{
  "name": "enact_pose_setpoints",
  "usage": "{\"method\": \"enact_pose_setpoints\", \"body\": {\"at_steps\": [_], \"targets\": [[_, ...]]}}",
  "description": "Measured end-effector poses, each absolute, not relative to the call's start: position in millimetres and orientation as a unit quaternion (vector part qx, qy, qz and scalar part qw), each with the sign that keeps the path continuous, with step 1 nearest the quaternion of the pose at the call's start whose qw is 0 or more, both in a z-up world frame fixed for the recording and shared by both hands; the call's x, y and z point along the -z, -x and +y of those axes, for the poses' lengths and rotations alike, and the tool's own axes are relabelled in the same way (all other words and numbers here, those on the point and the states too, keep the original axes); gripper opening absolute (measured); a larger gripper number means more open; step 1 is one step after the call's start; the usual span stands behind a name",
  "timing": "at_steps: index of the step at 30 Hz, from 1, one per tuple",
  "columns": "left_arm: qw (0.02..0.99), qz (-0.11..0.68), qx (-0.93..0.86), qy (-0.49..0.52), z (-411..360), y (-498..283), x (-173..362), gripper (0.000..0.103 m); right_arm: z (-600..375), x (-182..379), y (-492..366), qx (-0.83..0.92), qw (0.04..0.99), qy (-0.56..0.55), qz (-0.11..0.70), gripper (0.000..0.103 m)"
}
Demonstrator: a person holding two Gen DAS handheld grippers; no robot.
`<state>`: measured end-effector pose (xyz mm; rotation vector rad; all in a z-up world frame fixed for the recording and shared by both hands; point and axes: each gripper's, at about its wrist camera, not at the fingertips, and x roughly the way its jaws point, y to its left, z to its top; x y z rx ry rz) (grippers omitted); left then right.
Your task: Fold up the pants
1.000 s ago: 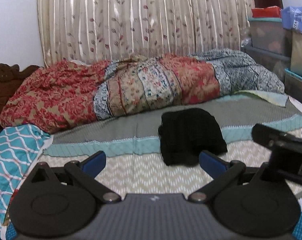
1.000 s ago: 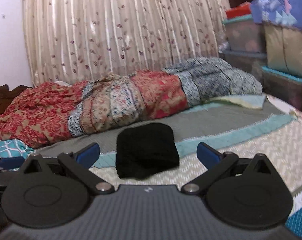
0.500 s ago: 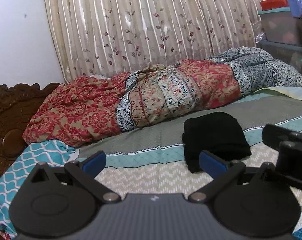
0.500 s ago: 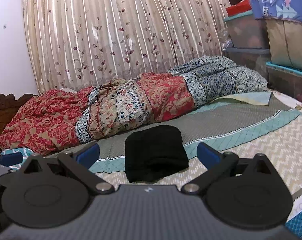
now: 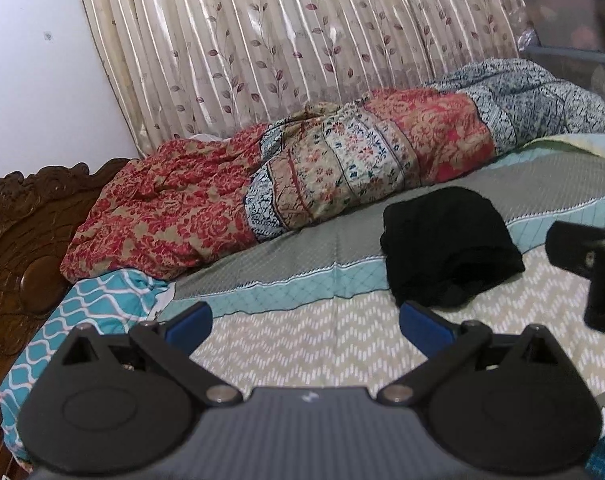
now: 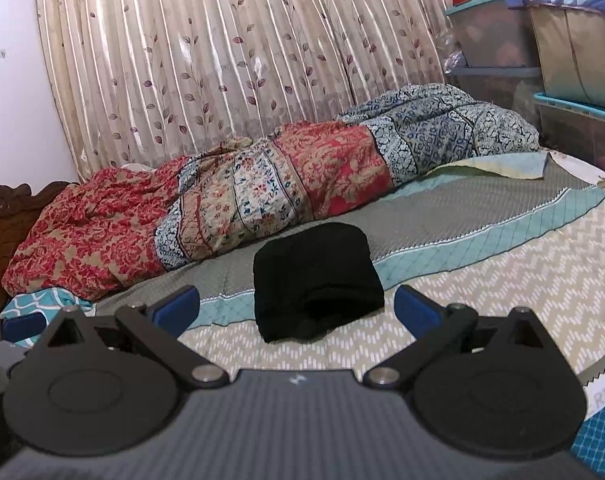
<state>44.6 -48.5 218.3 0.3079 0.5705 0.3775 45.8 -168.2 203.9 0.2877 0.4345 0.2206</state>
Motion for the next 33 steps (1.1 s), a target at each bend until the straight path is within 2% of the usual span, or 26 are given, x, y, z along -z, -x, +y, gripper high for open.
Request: {"method": "enact_pose_setpoints", "body": {"at_steps": [33], "targets": [[0.891, 0.373, -0.168, -0.197, -57, -53, -156, 0.103, -185, -170, -52, -0.098, 0.944, -0.168, 0.265, 0.103]]}}
